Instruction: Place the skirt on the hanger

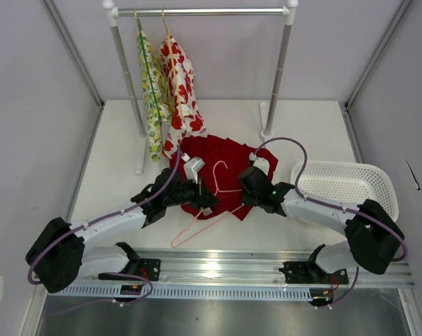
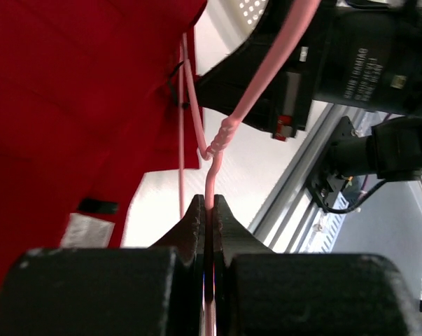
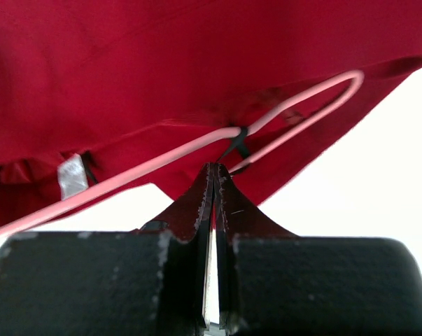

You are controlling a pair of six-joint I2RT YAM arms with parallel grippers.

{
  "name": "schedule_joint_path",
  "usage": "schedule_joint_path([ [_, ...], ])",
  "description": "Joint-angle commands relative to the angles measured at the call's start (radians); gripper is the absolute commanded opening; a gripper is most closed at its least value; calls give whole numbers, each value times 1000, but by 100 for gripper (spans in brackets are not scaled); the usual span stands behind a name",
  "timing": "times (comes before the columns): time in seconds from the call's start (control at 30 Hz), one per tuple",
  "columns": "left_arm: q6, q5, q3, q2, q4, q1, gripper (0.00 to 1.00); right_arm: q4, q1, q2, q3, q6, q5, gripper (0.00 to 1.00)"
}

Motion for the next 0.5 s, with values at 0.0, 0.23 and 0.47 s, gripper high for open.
schedule_joint_path([
  [0.0,5,-2,-1,56,70,-3,0,-16,14,2,45,-20,6,0],
  [0.23,52,-6,37,196,70,5,0,-25,14,0,46,-55,-3,10],
  [0.47,87,23,38,241,100,3,0,-10,14,-81,83,-158,-71,57],
])
